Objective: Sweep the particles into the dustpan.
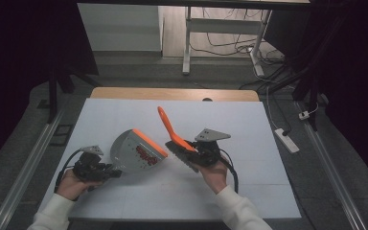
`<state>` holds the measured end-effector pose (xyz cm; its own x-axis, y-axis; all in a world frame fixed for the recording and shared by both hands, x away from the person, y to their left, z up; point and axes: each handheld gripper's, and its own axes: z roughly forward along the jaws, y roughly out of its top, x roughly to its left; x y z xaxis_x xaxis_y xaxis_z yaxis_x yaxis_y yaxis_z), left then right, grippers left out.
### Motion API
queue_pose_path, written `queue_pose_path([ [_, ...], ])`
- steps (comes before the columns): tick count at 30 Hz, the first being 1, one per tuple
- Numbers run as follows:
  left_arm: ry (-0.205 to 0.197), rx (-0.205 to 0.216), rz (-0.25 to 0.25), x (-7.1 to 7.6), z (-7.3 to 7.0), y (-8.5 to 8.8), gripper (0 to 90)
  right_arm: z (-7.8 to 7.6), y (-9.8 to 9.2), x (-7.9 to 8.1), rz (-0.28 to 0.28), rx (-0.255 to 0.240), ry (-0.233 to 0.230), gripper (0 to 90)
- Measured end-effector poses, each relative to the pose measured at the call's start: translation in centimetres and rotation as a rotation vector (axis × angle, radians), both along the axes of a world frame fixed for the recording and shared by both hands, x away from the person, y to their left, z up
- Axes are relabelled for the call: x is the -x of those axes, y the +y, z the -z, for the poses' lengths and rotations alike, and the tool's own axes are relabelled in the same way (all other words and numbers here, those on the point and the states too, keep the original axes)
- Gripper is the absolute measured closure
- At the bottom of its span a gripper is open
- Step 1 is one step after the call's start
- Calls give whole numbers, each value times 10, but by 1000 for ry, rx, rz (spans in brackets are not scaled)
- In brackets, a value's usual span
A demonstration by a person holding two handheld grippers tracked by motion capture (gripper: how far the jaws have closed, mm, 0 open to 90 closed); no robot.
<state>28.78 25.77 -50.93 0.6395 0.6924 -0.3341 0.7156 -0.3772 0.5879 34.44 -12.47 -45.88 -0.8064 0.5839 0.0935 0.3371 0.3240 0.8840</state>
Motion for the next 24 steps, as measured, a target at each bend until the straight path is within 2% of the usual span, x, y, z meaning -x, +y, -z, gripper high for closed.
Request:
queue_pose_path([
  [3, -3, 2, -17, 2, 0, 0, 614, -1, -7, -3, 15, -3, 15, 700],
  [10, -4, 19, -45, 3, 1, 3, 614, 0, -18, -4, 30, 18, 17, 700],
  [18, -25, 45, -72, 13, 0, 2, 615, 5, -40, 5, 4, 73, 9, 700],
  [24, -29, 59, -116, 21, -1, 0, 615, 4, -65, 14, -22, 77, 5, 700],
])
